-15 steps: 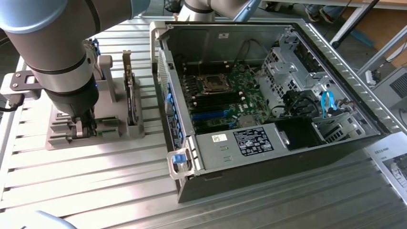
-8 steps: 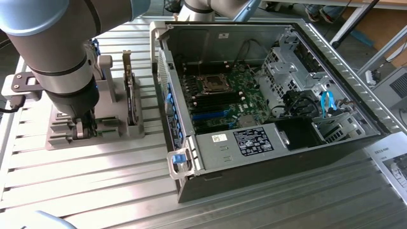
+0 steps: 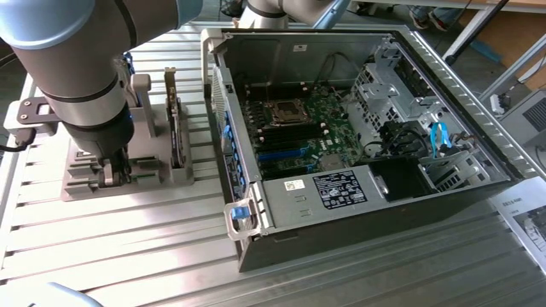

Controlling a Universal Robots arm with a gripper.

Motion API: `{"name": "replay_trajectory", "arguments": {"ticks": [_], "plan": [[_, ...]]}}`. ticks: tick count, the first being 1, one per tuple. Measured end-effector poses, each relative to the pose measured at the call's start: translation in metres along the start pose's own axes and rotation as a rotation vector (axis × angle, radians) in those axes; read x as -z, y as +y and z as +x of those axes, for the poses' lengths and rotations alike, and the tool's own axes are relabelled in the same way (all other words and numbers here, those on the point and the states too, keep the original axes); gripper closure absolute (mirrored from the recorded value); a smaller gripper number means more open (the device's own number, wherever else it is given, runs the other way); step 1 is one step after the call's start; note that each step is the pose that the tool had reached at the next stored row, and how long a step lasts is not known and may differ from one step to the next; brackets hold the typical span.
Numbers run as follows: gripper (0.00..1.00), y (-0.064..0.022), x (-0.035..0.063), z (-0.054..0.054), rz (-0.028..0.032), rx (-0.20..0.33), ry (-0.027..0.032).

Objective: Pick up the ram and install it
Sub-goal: 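Pick up the ram and move it above insertion slot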

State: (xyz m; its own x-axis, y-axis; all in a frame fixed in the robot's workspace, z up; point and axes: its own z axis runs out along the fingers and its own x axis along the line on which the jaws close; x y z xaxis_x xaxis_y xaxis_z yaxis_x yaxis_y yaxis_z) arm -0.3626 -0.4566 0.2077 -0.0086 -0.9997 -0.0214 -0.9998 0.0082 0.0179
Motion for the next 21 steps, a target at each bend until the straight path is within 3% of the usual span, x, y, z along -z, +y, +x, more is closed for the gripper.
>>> {"name": "replay_trajectory", "arguments": {"ticks": [21], "plan": [[0.76, -0.0024, 0.0015, -0.0001, -0.0002, 0.000, 0.0002]]}}
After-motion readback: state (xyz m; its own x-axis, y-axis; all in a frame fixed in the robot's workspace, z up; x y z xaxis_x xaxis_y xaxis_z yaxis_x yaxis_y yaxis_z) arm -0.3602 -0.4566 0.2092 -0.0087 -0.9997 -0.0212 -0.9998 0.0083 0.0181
